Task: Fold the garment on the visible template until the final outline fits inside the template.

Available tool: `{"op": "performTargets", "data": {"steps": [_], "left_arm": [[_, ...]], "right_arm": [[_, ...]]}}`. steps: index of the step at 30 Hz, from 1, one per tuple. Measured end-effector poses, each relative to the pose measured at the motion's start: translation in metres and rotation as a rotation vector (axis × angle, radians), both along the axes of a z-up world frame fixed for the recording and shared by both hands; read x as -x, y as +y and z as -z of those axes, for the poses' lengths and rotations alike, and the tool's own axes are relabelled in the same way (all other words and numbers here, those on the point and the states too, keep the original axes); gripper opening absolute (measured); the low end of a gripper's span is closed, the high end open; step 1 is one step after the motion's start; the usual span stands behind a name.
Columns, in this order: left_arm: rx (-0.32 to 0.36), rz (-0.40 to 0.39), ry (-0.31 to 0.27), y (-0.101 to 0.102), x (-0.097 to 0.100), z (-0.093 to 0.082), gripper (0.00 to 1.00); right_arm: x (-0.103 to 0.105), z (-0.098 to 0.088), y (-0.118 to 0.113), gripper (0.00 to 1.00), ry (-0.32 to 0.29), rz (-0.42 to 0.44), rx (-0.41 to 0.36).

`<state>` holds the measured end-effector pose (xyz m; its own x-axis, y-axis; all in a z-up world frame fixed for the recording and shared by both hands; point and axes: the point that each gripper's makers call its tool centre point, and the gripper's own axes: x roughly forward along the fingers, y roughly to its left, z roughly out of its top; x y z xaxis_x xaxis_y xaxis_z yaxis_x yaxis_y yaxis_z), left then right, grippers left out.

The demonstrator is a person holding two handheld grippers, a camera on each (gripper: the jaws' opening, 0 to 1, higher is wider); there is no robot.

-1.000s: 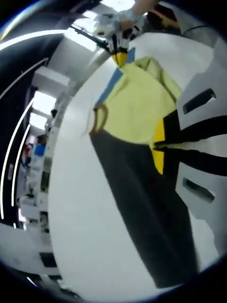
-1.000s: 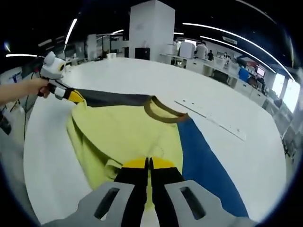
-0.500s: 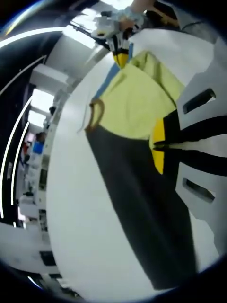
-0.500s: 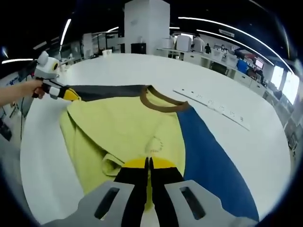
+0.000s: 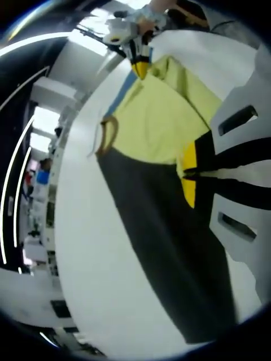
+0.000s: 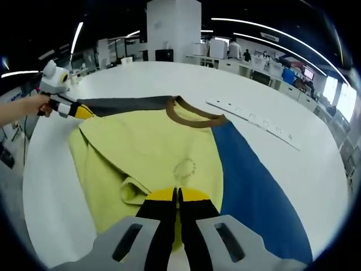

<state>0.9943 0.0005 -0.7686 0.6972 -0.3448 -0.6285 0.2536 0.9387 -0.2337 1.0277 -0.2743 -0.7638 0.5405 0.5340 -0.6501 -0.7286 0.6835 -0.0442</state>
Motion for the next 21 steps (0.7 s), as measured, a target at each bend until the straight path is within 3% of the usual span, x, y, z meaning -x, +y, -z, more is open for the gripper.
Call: {"op": "performTargets", "data": {"steps": [7,13,21], "left_arm": [[-0.042,0.025,-0.015,0.0,0.001,-0.002,0.02],[-0.045,0.023,-0.025,0.001,0.0,-0.011,0.07],[-0.069,0.047,-0.06,-0.001,0.001,-0.027,0.19]], "right_arm": [[-0.002,0.001,-0.001,0.03,-0.003,0.013,-0.019],[-0.003,-0.009,-0.001,0.09,-0.01,0.044,-0.059],[0.003,-0.016,0.001,0.25,-0.001,0.037,-0.078]]}}
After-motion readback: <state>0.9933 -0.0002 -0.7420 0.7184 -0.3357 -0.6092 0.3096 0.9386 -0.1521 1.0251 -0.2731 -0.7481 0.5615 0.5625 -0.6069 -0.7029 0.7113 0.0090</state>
